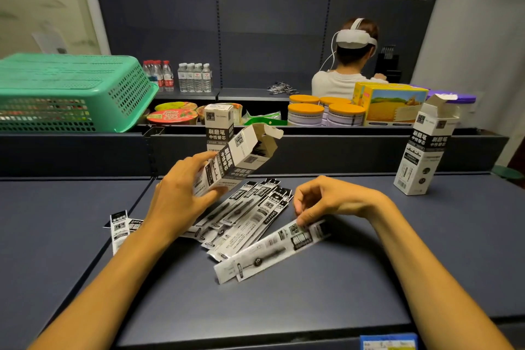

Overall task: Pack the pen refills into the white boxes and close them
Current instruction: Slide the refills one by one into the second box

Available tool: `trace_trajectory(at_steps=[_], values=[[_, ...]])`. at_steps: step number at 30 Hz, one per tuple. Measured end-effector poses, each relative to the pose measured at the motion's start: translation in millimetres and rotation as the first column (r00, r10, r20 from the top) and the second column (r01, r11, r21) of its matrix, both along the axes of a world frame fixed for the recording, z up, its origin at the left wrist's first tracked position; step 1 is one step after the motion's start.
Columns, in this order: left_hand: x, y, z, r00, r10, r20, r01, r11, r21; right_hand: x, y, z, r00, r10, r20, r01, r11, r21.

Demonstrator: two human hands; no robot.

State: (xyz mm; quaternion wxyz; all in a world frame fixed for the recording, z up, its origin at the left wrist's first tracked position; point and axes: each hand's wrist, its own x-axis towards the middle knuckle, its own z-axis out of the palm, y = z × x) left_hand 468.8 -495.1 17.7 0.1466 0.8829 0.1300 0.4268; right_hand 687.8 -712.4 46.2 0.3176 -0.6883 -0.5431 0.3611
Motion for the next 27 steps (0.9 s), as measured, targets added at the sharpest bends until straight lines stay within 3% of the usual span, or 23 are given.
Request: trace_trajectory(at_steps=[3, 10, 15, 27], values=[[0, -1, 1, 1.0, -0.002, -0.001, 0.002, 1.0, -0.001, -1, -1, 2, 1.0, 0.0, -0.009, -0.001, 1.0, -0.02], [0, 0, 1, 1.0, 0.007, -0.009, -0.007, 1.0, -0.005, -14, 0, 4, 0.973, 0.041, 0.228, 0.005, 0.98, -0.198], [0, 1, 1, 1.0, 0.014, -0.008, -0.014, 1.0, -0.003, -30, 0, 10, 0.884, 0.137, 0.446, 0.012, 0.949, -0.314], [1, 3, -1, 1.0, 0.007, -0.008, -0.007, 1.0, -0.006, -17, 4, 2, 0.937, 0.104, 0.334, -0.027, 0.973, -0.227]])
